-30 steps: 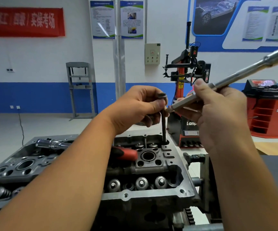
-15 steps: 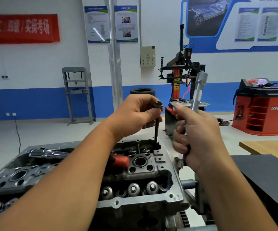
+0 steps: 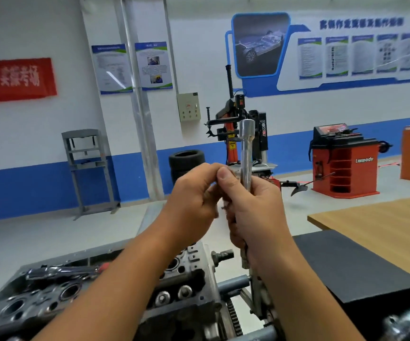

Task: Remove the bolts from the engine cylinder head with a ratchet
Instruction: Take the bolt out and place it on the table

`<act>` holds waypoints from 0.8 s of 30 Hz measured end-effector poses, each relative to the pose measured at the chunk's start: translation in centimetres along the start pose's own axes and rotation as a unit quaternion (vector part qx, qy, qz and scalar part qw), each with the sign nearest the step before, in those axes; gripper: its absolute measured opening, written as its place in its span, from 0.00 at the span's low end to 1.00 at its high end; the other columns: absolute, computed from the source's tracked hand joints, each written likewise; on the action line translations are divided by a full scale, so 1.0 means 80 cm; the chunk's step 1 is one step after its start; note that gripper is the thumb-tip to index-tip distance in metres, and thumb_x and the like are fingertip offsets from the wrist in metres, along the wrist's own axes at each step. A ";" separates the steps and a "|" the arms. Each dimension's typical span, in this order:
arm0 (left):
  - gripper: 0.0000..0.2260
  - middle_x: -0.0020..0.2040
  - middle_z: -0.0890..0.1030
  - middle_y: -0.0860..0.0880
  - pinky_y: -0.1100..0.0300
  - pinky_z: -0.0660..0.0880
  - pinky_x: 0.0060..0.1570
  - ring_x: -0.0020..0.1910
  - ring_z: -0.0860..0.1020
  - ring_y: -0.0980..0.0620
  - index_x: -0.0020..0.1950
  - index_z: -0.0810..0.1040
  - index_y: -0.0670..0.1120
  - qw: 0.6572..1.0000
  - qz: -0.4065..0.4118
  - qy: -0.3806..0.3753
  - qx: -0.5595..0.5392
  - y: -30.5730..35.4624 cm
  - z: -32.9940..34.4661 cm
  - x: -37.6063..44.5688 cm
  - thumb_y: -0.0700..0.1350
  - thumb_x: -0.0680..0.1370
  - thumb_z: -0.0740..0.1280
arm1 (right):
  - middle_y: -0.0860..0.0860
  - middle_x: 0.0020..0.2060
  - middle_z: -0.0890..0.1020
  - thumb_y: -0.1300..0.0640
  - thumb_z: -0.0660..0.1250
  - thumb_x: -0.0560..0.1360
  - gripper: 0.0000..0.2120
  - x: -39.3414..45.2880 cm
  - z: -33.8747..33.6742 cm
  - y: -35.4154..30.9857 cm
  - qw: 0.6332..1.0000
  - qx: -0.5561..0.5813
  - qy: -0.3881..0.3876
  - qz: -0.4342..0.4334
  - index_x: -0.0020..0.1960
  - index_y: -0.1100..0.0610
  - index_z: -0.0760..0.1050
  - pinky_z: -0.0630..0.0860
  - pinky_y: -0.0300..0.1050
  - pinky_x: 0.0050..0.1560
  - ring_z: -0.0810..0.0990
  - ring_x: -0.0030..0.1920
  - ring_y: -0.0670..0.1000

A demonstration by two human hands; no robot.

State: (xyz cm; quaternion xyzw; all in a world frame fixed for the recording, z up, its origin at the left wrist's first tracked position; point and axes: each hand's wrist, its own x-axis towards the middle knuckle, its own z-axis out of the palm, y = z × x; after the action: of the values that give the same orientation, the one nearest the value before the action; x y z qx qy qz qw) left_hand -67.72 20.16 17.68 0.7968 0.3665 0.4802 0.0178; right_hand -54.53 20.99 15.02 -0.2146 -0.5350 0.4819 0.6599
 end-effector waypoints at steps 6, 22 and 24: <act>0.16 0.54 0.82 0.49 0.62 0.76 0.56 0.55 0.80 0.52 0.59 0.83 0.44 0.999 0.035 -0.021 0.032 0.066 0.054 -0.009 0.26 0.78 0.66 | 0.51 0.27 0.70 0.50 0.68 0.75 0.16 -0.051 -0.060 -0.034 0.990 -0.113 0.061 -0.055 0.34 0.59 0.72 0.67 0.46 0.29 0.68 0.29 0.51; 0.42 0.69 0.73 0.48 0.44 0.73 0.70 0.69 0.75 0.47 0.76 0.44 0.78 0.884 -0.221 -0.223 -0.347 0.292 0.417 -0.105 0.45 0.82 0.70 | 0.50 0.24 0.68 0.53 0.65 0.79 0.12 -0.223 -0.532 -0.280 0.836 -0.322 0.422 0.138 0.39 0.57 0.74 0.57 0.38 0.24 0.60 0.20 0.48; 0.43 0.67 0.73 0.51 0.45 0.75 0.68 0.68 0.76 0.49 0.76 0.45 0.78 0.871 -0.245 -0.229 -0.359 0.303 0.437 -0.124 0.45 0.81 0.71 | 0.50 0.25 0.67 0.52 0.64 0.80 0.13 -0.254 -0.582 -0.303 0.804 -0.324 0.465 0.180 0.38 0.56 0.72 0.58 0.39 0.25 0.60 0.21 0.49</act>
State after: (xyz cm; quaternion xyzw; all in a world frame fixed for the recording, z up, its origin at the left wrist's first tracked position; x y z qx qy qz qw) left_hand -29.46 7.80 0.65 0.7078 0.3376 0.3632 0.5031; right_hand -1.40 3.46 8.65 -0.7066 -0.2413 0.2328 0.6232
